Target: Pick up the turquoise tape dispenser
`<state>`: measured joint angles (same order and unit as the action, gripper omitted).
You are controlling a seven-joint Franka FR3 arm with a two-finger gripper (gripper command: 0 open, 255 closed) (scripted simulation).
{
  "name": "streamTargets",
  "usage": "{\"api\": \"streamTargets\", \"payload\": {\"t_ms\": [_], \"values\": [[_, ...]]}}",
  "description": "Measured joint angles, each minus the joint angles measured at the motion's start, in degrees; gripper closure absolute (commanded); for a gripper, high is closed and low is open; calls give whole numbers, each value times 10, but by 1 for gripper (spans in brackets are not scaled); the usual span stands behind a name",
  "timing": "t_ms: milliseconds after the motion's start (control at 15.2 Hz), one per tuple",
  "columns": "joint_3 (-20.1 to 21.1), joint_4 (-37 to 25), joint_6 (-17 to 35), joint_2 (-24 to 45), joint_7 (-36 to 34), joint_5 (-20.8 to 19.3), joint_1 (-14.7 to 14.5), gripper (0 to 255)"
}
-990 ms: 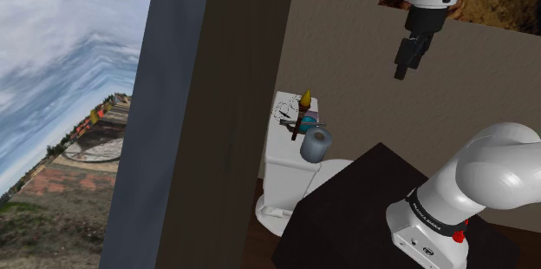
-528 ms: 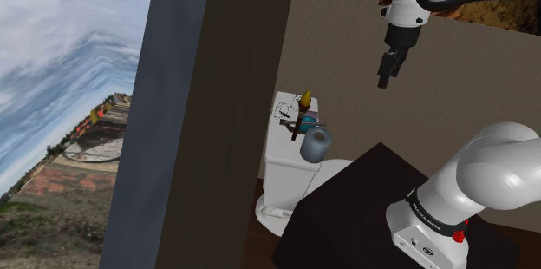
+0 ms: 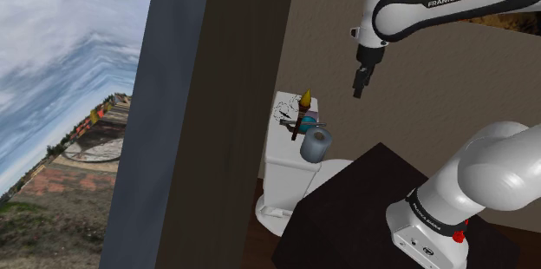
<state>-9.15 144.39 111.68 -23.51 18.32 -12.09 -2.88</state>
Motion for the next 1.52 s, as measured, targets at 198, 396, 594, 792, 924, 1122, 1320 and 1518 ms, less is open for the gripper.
{"api": "streamTargets", "payload": {"t_ms": [198, 396, 594, 792, 924, 1122, 1320, 1518], "values": [[-9, -4, 60, 60, 26, -5, -5, 0], [-15, -21, 116, 129, 51, -6, -11, 0], [-21, -45, 166, 198, 83, -4, -13, 0], [-21, -73, 218, 273, 111, 1, -14, 0], [-17, -94, 241, 315, 126, 5, -15, 0], [-10, -134, 275, 384, 151, 11, -13, 0], [-1, -182, 298, 451, 175, 15, -10, 0], [10, -232, 322, 522, 195, 15, -6, 0]]}}
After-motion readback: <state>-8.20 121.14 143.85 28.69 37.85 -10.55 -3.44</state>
